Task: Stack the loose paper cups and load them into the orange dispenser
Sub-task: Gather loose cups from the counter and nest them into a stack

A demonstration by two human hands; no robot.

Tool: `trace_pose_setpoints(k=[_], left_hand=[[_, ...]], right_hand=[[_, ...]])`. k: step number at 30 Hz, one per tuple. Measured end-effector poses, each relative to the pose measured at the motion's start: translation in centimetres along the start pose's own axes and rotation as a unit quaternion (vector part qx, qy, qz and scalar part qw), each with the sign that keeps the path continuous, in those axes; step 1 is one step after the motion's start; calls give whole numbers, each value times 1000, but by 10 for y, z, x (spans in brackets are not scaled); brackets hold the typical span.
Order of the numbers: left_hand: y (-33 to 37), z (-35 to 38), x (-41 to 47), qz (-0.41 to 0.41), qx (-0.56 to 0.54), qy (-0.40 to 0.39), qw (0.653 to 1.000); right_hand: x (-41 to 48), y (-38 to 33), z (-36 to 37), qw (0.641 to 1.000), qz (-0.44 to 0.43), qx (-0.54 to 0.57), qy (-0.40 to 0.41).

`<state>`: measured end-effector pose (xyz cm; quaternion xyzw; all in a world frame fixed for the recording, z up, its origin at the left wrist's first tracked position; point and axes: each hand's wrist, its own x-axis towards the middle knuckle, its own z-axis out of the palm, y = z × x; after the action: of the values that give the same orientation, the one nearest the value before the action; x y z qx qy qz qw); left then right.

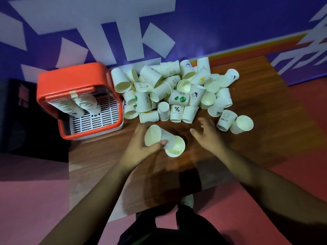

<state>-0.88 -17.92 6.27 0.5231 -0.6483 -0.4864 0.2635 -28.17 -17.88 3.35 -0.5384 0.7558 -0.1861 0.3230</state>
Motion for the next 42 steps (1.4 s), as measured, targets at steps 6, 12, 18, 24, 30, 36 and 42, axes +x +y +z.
trace_pose_setpoints(k=[6,12,18,24,30,36,42], left_hand=[[-3,22,6,26,59,-53,997],[1,30,8,65,62,-32,995],[-20,47,14,93,184,-86,975],[-40,63,22,65,240,-130,960],[-41,67,27,34,180,-99,978],[-45,58,40,-42,102,-86,990],[-11,36,74,-162,-188,132,960]], right_hand=[[42,-21,-4,999,-32,-16,27],[80,-52,-5,991,-81,-71,75],[114,-59,-2,973,-149,-173,39],[138,-57,15,958,-159,-239,-19],[147,-55,26,949,-159,-272,17],[134,-51,21,965,-153,-213,18],[85,-55,-2,985,-68,155,-41]])
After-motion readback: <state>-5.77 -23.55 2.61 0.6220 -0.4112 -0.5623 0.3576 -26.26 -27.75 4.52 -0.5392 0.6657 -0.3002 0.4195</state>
